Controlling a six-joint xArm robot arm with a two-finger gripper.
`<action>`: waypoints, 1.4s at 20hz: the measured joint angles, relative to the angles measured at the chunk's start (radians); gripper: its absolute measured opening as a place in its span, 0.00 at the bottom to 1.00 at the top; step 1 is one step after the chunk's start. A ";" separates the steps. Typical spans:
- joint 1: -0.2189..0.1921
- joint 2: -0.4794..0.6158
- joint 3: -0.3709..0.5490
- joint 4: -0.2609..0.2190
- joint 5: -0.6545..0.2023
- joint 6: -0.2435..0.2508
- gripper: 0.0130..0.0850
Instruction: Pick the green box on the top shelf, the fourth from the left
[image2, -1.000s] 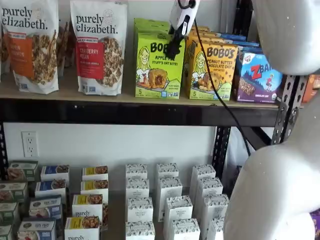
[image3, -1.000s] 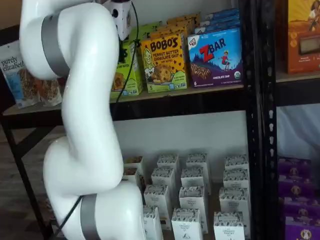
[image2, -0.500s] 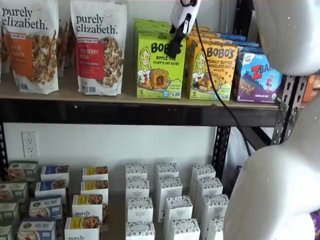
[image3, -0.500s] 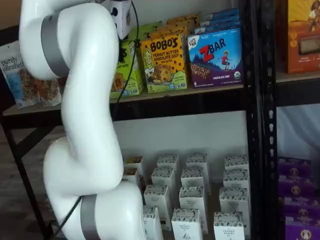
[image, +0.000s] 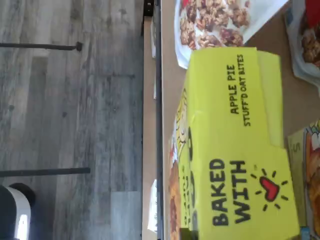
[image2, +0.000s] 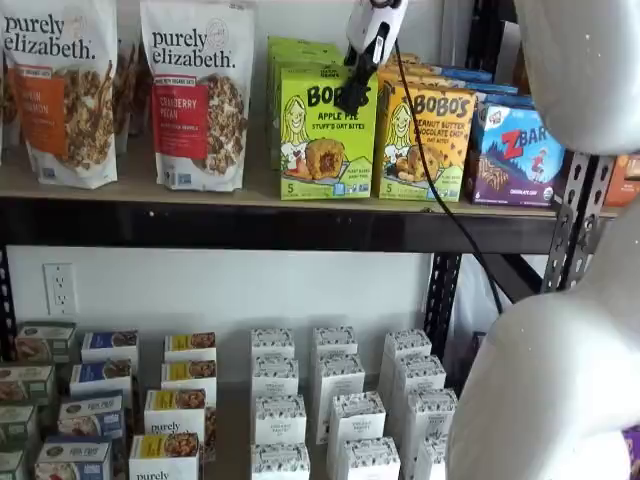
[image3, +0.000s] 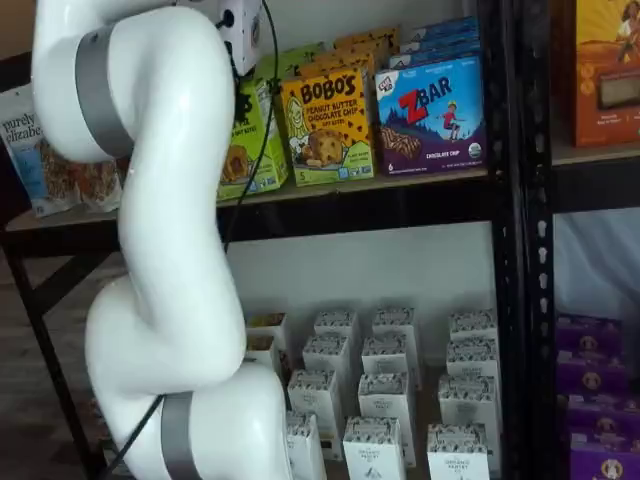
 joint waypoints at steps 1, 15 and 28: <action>-0.002 -0.003 0.001 0.003 0.005 -0.001 0.28; -0.024 -0.056 -0.002 0.033 0.094 0.000 0.28; -0.035 -0.135 0.041 0.035 0.150 0.000 0.28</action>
